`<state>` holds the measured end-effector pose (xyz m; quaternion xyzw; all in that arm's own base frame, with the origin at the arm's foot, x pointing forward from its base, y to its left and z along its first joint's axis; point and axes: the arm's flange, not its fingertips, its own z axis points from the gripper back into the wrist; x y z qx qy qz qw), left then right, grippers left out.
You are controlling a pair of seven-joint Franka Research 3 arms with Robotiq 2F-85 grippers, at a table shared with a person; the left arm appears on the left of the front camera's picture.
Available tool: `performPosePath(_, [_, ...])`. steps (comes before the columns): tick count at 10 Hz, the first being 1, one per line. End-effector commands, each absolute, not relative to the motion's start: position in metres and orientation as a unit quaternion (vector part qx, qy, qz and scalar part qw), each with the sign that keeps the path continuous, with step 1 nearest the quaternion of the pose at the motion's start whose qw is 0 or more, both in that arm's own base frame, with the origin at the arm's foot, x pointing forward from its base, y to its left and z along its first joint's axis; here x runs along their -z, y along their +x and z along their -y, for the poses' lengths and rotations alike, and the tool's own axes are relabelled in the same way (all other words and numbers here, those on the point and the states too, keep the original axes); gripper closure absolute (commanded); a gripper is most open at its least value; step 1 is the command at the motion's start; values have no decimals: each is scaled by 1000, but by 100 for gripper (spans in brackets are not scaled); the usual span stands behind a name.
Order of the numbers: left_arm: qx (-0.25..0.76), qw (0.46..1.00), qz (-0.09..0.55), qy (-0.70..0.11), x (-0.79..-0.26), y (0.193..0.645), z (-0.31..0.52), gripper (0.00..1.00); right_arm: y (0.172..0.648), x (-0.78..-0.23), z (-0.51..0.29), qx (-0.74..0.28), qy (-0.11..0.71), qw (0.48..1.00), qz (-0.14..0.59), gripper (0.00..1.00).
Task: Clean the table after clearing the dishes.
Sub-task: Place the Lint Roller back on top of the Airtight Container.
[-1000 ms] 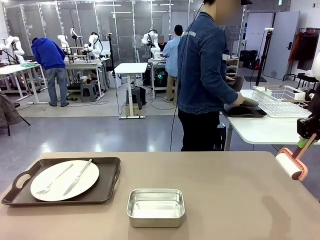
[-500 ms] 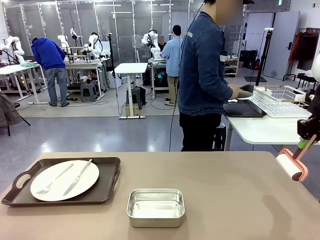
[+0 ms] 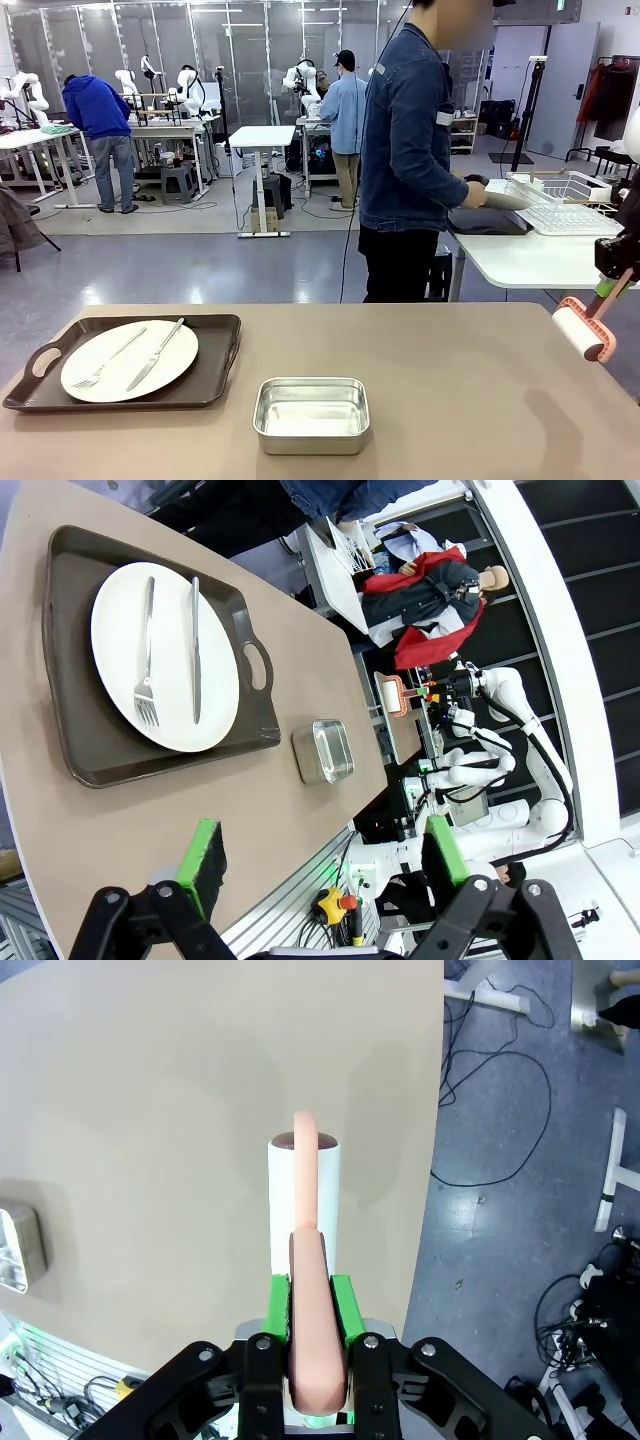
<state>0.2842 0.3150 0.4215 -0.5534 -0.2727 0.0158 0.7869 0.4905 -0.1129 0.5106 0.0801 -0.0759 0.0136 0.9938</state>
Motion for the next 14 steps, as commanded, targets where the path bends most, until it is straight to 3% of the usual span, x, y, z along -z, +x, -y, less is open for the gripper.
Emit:
performPosePath(1, [-12,785,278,-554,-422,280,-316,0,492,-513,112,-14,77,994,80,78])
performPosePath(6, [-12,785,278,-554,-422,280,-316,0,491,-511,113,-14,80,994,76,78])
performPosePath(10, [-12,785,278,-554,-422,280,-316,0,499,-630,-61,-312,-21,937,156,78])
performPosePath(14, [-12,785,278,-554,-422,280,-316,0,453,-638,-245,-554,-62,816,152,78])
